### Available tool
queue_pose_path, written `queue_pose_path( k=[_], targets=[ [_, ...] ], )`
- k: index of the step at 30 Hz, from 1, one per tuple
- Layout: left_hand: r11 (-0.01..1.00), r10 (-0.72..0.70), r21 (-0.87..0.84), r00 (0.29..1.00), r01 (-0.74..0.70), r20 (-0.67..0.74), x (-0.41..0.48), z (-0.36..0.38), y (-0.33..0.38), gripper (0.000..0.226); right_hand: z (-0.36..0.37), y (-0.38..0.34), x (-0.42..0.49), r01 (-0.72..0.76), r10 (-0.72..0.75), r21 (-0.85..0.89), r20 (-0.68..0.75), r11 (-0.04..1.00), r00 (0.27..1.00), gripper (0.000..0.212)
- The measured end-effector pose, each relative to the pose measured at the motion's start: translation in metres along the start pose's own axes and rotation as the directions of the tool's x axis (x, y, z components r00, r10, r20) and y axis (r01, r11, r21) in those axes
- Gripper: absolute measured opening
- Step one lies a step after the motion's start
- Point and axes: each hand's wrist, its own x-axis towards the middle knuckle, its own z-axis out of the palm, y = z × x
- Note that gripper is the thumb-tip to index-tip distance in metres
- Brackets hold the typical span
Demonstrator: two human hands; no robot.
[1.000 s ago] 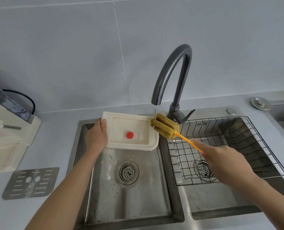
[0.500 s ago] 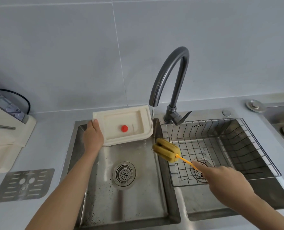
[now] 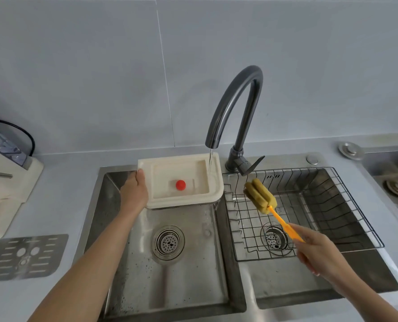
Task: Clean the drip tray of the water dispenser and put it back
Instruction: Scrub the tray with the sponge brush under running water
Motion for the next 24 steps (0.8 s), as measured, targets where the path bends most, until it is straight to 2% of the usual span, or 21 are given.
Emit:
queue_pose_path(
  k=[7,15,20,24],
  targets=[
    [0.999,0.009,0.034,0.999,-0.011,0.052,-0.008,0.009,0.007,0.046,0.056,0.015,0.05,-0.063,0.049,-0.179,-0.086,0.982,0.995,0.024],
    [0.994,0.026,0.102,0.995,-0.037,0.101,-0.007,0.022,0.003,0.047,0.097,0.011,0.068,-0.09,0.043,-0.39,-0.127,0.917,0.991,0.029],
    [0.994,0.035,0.095,0.993,-0.046,0.111,-0.007,0.028,0.0,0.046,0.101,0.009,0.073,-0.063,0.068,-0.582,-0.012,0.811,0.998,0.02],
    [0.995,0.038,0.084,0.992,-0.048,0.12,-0.008,0.028,0.001,0.045,0.099,0.009,0.079,-0.014,0.072,-0.632,0.067,0.775,0.995,0.007]
  ],
)
